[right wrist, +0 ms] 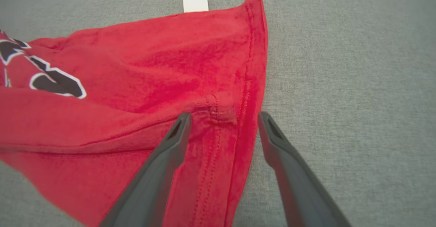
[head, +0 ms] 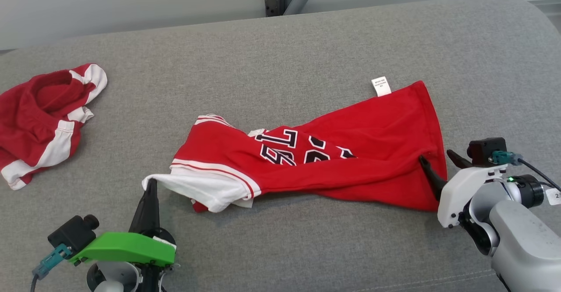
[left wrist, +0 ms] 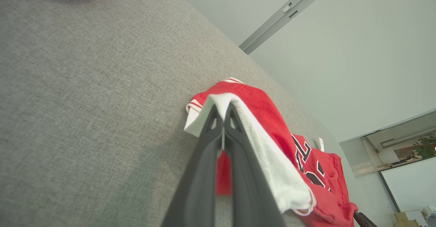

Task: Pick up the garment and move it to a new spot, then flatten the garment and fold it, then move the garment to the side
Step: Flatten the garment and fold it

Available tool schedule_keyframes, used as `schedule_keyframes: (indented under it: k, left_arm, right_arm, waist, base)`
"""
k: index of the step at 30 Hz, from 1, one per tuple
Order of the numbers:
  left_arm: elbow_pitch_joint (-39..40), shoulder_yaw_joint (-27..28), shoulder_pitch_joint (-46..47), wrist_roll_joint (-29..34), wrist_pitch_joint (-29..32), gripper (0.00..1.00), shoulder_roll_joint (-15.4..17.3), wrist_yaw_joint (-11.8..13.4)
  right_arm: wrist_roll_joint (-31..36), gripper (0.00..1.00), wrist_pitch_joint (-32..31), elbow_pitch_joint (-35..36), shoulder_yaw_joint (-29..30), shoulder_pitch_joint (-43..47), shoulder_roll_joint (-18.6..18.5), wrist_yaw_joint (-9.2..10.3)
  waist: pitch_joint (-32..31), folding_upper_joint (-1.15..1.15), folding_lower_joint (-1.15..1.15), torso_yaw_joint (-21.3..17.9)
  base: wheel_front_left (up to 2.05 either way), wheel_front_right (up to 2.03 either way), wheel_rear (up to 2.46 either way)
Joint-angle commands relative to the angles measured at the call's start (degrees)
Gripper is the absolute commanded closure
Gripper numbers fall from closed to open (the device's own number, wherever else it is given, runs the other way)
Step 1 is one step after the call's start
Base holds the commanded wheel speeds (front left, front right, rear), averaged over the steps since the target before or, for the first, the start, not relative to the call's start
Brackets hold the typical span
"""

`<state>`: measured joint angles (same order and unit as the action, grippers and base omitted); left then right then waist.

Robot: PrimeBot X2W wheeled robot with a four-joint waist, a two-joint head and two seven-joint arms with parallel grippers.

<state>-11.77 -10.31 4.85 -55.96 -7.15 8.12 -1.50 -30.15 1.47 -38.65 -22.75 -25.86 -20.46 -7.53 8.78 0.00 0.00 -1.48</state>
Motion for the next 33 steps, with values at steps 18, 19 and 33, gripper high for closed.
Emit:
schedule_keyframes:
  k: [18,19,33]
  left_arm:
    - [-0.31,0.59,2.14,0.23,-0.48,1.0,1.24,0.36]
    - [-0.35,0.6,2.16,0.22,-0.53,1.0,1.25,0.41]
    - [-0.73,0.5,2.23,0.25,-0.41,1.0,1.57,0.87]
  right_arm:
    - [-7.2,1.0,5.78,-8.86,-14.64,-9.25,-1.88,0.08]
    - [-7.36,1.0,6.02,-9.23,-15.12,-9.6,-1.95,0.08]
    - [-10.6,0.0,6.6,-12.23,-19.94,-12.98,-1.58,0.08]
  waist:
    - [2.15,0.0,0.0,0.55]
    - [2.09,0.0,0.0,0.44]
    - [1.6,0.0,0.0,-0.41]
  base:
    - [0.0,0.0,0.0]
    - [0.0,0.0,0.0]
    - [0.0,0.0,0.0]
